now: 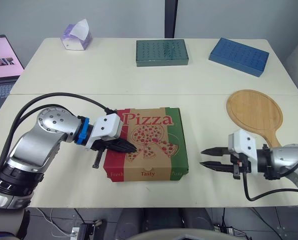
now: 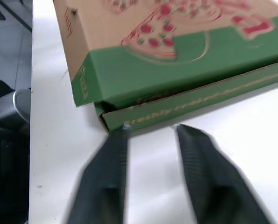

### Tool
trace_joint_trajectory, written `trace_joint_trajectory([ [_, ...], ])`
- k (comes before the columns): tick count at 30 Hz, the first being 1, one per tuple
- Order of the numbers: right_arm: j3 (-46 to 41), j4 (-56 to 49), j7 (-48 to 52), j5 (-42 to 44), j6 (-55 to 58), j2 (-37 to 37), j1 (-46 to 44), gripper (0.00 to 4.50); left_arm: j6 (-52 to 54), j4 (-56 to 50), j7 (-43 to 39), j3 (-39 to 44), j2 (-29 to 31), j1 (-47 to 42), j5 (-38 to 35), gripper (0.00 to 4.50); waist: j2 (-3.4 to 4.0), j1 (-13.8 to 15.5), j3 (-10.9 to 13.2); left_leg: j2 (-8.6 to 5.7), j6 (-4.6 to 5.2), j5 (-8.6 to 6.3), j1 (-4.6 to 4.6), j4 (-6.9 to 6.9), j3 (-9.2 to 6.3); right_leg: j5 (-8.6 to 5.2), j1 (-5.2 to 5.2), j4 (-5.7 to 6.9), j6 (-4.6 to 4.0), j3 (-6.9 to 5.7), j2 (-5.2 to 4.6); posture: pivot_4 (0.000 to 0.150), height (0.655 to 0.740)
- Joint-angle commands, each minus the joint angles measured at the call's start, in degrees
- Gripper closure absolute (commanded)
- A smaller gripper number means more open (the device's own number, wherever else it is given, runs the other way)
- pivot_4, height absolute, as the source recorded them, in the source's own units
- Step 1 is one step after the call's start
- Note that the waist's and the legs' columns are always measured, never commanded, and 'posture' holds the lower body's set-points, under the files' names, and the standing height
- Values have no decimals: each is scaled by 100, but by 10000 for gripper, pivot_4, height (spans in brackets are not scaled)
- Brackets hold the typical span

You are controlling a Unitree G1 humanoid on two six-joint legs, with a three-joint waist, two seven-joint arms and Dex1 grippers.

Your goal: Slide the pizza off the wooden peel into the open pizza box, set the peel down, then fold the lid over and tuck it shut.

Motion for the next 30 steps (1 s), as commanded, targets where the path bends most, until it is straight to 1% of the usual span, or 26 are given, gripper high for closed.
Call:
trace_joint_trajectory([
  [1, -137, -553, -30, 413, 109, -28, -166, 13841, 59, 36, -11, -23, 12, -50, 77, 45000, 0, 0, 0, 0, 0, 0, 0, 0, 0, 0, 0, 0, 0, 0, 0, 1500, 7400],
  [2, -6, -671, -104, 338, 59, 10, -206, 9603, 126, 17, -14, 10, -2, -81, 8, 45000, 0, 3, 0, 0, 0, 0, 0, 0, 0, 0, 0, 0, 0, 0, 0, 1500, 7400],
  [4, 350, -800, -326, -83, -211, 158, -271, 2491, 265, -46, -40, 104, -7, -158, -151, 45000, -1, 4, 0, 0, 0, 0, -2, 0, -2, 0, 0, -1, 0, -2, 0, 1500, 7400],
  [5, 539, -823, -396, -321, -373, 214, -292, 440, 329, -77, -58, 161, -3, -206, -236, 45000, -1, 3, 0, 0, 0, 0, -3, 1, -2, 0, 0, -1, 0, -3, 0, 1500, 7400],
  [10, 1007, -831, -658, -839, -740, 547, -410, 440, 520, -166, -177, 369, 143, -398, -484, 45000, -2, 3, 1, -2, -1, 0, -7, 3, -3, 0, -4, -1, 0, -3, 0, 1500, 7400],
  [14, 1299, -695, -778, -1239, -987, 712, -495, 440, 455, -197, -233, 400, 250, -402, -431, 45000, -1, -1, 1, -1, -1, 0, -7, 3, -4, 0, -4, -1, 0, -3, 0, 1500, 7400],
  [21, 1642, -411, -888, -1775, -1283, 953, -643, 440, 395, -231, -154, 265, 187, -289, -356, 45000, -2, 5, 1, -2, -1, 0, -8, 3, -5, 0, -5, -1, 0, -3, 0, 1500, 7400],
  [30, 1667, -284, -1019, -1985, -1374, 1252, -780, 440, 421, -419, -315, 85, 148, -285, -384, 45000, -2, 1, 1, -2, -1, 1, -7, 3, -4, 0, -6, 0, 0, -3, 0, 1500, 7400],
])
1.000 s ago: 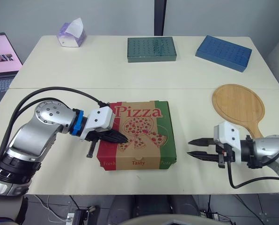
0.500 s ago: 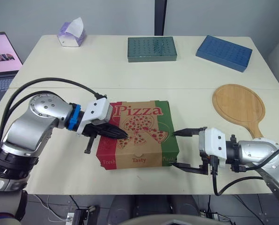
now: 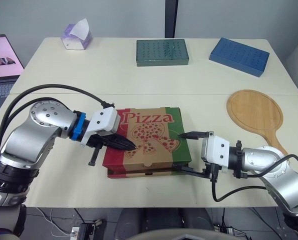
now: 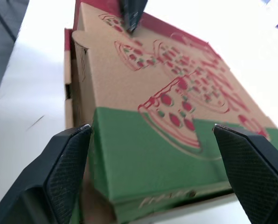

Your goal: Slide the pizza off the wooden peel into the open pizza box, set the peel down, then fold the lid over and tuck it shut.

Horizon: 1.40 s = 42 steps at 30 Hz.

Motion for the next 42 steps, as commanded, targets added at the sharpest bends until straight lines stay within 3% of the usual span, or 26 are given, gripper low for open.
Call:
trace_joint_trajectory([
  [1, -34, -98, -59, -55, -96, 34, -41, 440, -29, -244, -75, -61, -3, -13, -15, 45000, 0, 0, 0, 0, 0, 0, 0, 0, 0, 0, 0, 0, 0, 0, 0, 1500, 7400],
  [15, 59, -193, -132, -207, -61, 14, 470, 440, -350, -209, -48, -285, 67, 308, 435, 45000, 1, -5, 0, 0, 0, 0, 2, 0, 2, 0, 0, 1, 0, 3, 0, 1500, 7400],
  [19, -440, -381, -56, 472, 271, 59, 524, 440, -367, -182, -11, -259, 42, 306, 430, 45000, 0, -5, 0, 0, 0, 0, 2, -1, 2, 0, 1, 2, 0, 3, 0, 1500, 7400],
  [23, -1192, -565, 35, 1943, 1211, -54, 401, 440, -341, -155, 8, -225, 29, 280, 392, 45000, 0, -3, 0, 1, 1, 0, 3, 0, 0, 0, 3, 2, 0, 2, 0, 1500, 7400],
  [25, -1089, -473, -2, 1891, 1297, -87, 235, 440, -329, -132, 23, -198, 14, 251, 371, 45000, 1, -11, 0, 1, 1, 0, 4, 0, 1, 0, 3, 2, 0, 2, 0, 1500, 7400],
  [29, -329, -127, -113, 1212, 1153, -55, -14, 9736, -281, -94, 62, -127, -12, 184, 316, 45000, 0, -8, 0, 1, 1, 0, 5, -1, 1, 0, 3, 2, 0, 2, 1, 1500, 7400],
  [35, 321, 195, -33, 727, 848, 108, -86, 30776, -188, -171, 111, 31, 29, 188, 192, 45000, 0, -7, 0, 0, 1, 0, 2, 0, 1, 0, 0, 2, 0, 2, 1, 1500, 7400],
  [39, 451, 321, 89, 609, 652, 108, -63, 44647, 7, -283, 213, 583, 64, 188, -252, 45000, 0, -9, 0, 1, 0, 0, 2, 0, -1, 0, -1, 2, 0, 1, 1, 1500, 7400],
  [42, 466, 361, 144, 573, 567, 121, -31, 44647, 174, -207, 179, 1116, 315, 228, -517, 45000, 0, -17, 0, 1, 0, 0, 1, 0, -3, 0, -1, 2, 0, 0, 1, 1500, 7400],
])
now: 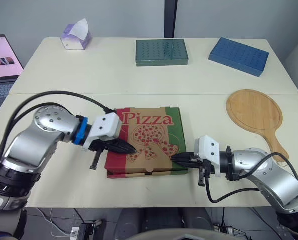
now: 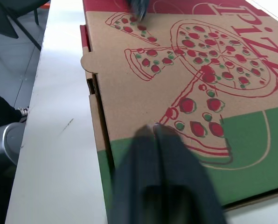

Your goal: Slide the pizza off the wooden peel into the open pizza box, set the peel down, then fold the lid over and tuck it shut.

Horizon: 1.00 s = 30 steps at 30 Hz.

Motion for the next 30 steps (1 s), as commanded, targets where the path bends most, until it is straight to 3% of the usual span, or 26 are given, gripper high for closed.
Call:
trace_joint_trajectory([
  [1, 31, -25, 91, -55, -154, 12, 27, 44647, 48, -29, -65, 707, 418, 44, -237, 45000, 0, -8, 0, 0, 0, 0, 1, 0, 1, 0, 0, 0, 0, 0, 0, 1500, 7400],
  [9, 63, 89, 231, -97, -267, 19, -75, 44647, -1126, 632, -663, 1478, 1490, 1598, 482, 45000, 1, -68, 0, 3, 0, 0, 5, -10, 6, 0, -6, 4, -1, 2, 0, 1500, 7400],
  [14, 70, 119, 291, -105, -253, 34, -143, 44647, -1034, 343, -414, 1605, 1301, 2287, 372, 45000, 1, -49, 0, 3, 0, 0, 3, -9, 7, 0, -3, -1, 0, 3, 0, 1500, 7400],
  [30, -3, 10, 273, -24, -146, 41, -177, 44647, -569, -393, 149, 1080, 920, 2280, 205, 45000, 1, -35, 0, 3, 0, -1, 3, -8, 8, 0, -6, 3, 0, 4, 0, 1500, 7400],
])
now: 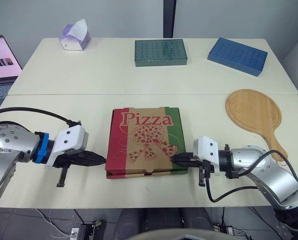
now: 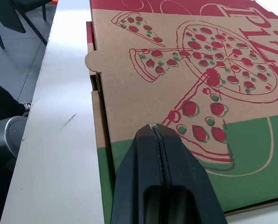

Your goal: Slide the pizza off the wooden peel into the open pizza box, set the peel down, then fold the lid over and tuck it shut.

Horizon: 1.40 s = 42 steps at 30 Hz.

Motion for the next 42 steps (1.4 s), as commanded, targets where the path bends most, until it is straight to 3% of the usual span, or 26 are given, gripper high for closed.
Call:
trace_joint_trajectory([
  [1, -75, -179, 7, 85, 25, 34, -11, 44647, -1, -224, 113, -107, -109, -26, -29, 45000, 0, 1, 0, 0, 0, 0, 0, 0, 0, 0, 0, 0, 0, 0, 0, 1500, 7400],
  [14, -58, -162, -2, 60, 19, 70, 4, 44647, 156, 262, 245, 537, 112, -63, -107, 45000, 0, 9, 0, 1, 0, 0, -1, 1, -1, 0, -1, -1, 0, -1, 0, 1500, 7400],
  [19, -19, -104, 10, -6, -21, 70, -4, 44647, 1022, -358, 569, 587, -96, -304, -809, 45000, 0, 4, 0, -1, 0, 0, -2, 1, -1, 0, 0, -3, 0, -1, -1, 1500, 7400],
  [35, 13, -25, 26, -246, -86, 21, 59, 44647, 692, -467, 1432, -388, -482, 559, 185, 45000, 3, 9, -2, 0, -1, 0, 5, -1, 5, 0, -5, 12, 0, 5, -1, 1500, 7400],
  [42, -54, -3, 84, -273, -176, 39, -6, 44647, 738, -479, 1611, -59, -678, 611, -182, 45000, 8, 13, -5, 0, 0, 0, 12, -2, 8, 0, 1, 11, 0, 7, -2, 1500, 7400],
])
